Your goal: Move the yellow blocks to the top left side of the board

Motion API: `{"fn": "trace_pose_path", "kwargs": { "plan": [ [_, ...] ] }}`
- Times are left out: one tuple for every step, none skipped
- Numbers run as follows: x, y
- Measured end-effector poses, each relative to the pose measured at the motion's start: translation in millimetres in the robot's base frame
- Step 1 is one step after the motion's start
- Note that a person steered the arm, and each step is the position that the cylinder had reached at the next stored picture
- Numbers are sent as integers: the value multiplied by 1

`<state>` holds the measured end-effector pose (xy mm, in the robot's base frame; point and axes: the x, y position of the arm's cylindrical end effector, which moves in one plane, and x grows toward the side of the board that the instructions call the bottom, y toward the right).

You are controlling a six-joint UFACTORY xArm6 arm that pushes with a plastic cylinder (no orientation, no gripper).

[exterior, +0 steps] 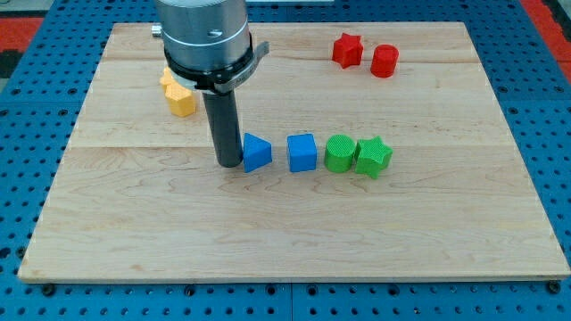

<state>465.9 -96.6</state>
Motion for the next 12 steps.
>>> {"fn": "trace_pose_path", "kwargs": {
  "plan": [
    [-59, -14],
    [-82, -15],
    [-98, -62],
    [-115, -97],
    [-113, -96],
    [-113, -84],
    [-107, -88],
    [-107, -118],
    [-114, -121],
    [-128, -90],
    [-144, -83],
    [-128, -102]
  ]
}}
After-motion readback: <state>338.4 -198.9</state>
